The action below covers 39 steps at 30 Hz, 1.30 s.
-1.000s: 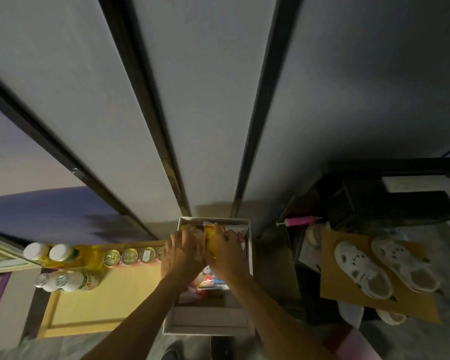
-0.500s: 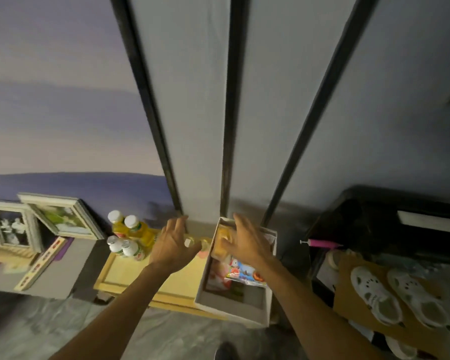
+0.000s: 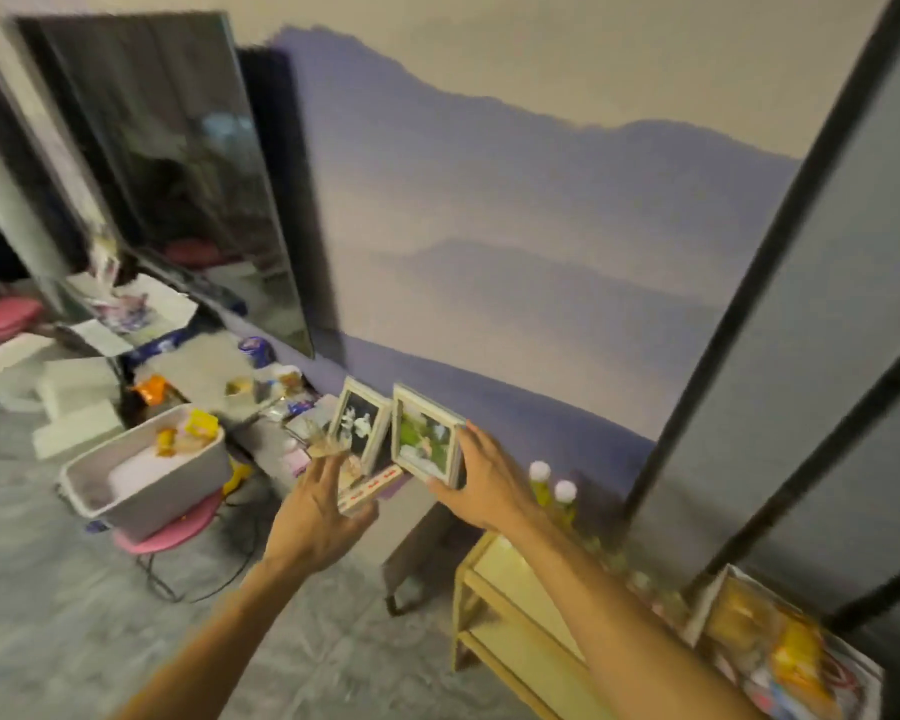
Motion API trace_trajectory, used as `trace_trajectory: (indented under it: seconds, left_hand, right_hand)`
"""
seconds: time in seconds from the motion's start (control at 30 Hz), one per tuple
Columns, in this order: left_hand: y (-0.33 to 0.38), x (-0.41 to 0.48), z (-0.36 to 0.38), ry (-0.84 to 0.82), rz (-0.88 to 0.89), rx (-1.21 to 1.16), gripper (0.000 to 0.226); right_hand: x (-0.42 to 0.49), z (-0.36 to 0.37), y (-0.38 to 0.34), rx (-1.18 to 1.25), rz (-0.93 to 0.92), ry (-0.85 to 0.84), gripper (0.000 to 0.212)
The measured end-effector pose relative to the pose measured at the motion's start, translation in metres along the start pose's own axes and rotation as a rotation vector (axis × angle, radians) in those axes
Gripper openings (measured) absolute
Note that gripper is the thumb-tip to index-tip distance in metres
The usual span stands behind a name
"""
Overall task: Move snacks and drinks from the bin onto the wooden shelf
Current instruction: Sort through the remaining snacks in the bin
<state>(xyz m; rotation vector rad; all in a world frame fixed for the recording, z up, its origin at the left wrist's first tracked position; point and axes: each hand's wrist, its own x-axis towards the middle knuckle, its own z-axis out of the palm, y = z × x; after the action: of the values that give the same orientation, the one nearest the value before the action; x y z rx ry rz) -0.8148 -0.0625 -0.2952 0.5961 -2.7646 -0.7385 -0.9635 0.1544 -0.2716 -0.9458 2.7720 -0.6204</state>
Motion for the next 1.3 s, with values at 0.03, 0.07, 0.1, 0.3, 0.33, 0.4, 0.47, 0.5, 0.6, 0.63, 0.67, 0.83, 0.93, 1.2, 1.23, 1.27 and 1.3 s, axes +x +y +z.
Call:
trace_trajectory:
  seconds: [0.03,0.07,0.1,0.3,0.33,0.4,0.47,0.5,0.6,0.63,0.67,0.83,0.93,1.2,1.23,1.27,1.3]
  left_hand:
    - [-0.026,-0.002,-0.021,0.029,-0.03,0.004,0.09]
    - [-0.051,-0.004,-0.041,0.051,-0.068,0.009,0.09]
    - [-0.076,-0.004,-0.061,0.069,-0.11,0.017,0.09]
    - [-0.189,-0.001,-0.149,0.159,-0.254,0.025,0.086]
    - [-0.204,0.002,-0.156,0.165,-0.28,0.032,0.086]
    - [-0.237,0.014,-0.164,0.173,-0.324,0.048,0.088]
    - [-0.27,0.03,-0.169,0.168,-0.369,0.05,0.093]
    - [-0.288,0.042,-0.171,0.169,-0.391,0.054,0.096]
    - [-0.334,0.078,-0.183,0.169,-0.444,0.098,0.098]
    - [-0.348,0.092,-0.189,0.172,-0.465,0.109,0.097]
    - [-0.361,0.105,-0.195,0.172,-0.489,0.117,0.095]
    - [-0.427,0.168,-0.215,0.173,-0.61,0.147,0.1]
    - [-0.462,0.2,-0.217,0.137,-0.665,0.137,0.102]
    - [-0.556,0.3,-0.205,0.027,-0.724,0.075,0.097]
    - [-0.573,0.313,-0.201,0.01,-0.729,0.071,0.095]
    - [-0.591,0.327,-0.197,-0.008,-0.729,0.069,0.093]
    - [-0.611,0.341,-0.191,-0.029,-0.726,0.066,0.092]
  right_hand:
    - [0.014,0.01,-0.03,-0.012,-0.038,-0.009,0.099]
    - [0.028,0.019,-0.059,-0.026,-0.083,-0.022,0.101]
    - [0.041,0.029,-0.089,-0.035,-0.127,-0.042,0.103]
    - [0.107,0.081,-0.236,-0.046,-0.299,-0.099,0.097]
    - [0.12,0.092,-0.254,-0.043,-0.319,-0.115,0.098]
    - [0.148,0.116,-0.282,-0.043,-0.359,-0.17,0.099]
    - [0.177,0.135,-0.303,-0.049,-0.389,-0.222,0.099]
    - [0.194,0.146,-0.314,-0.05,-0.4,-0.242,0.1]
    - [0.255,0.175,-0.34,-0.035,-0.413,-0.276,0.098]
    - [0.279,0.185,-0.349,-0.023,-0.42,-0.287,0.096]
    - [0.302,0.192,-0.358,-0.009,-0.425,-0.307,0.095]
    - [0.404,0.226,-0.399,-0.008,-0.448,-0.405,0.099]
    - [0.454,0.247,-0.418,-0.014,-0.45,-0.45,0.092]
    - [0.569,0.34,-0.459,-0.062,-0.423,-0.572,0.079]
    - [0.583,0.354,-0.463,-0.072,-0.41,-0.584,0.078]
    - [0.597,0.366,-0.468,-0.083,-0.397,-0.589,0.078]
    - [0.612,0.382,-0.471,-0.095,-0.381,-0.594,0.077]
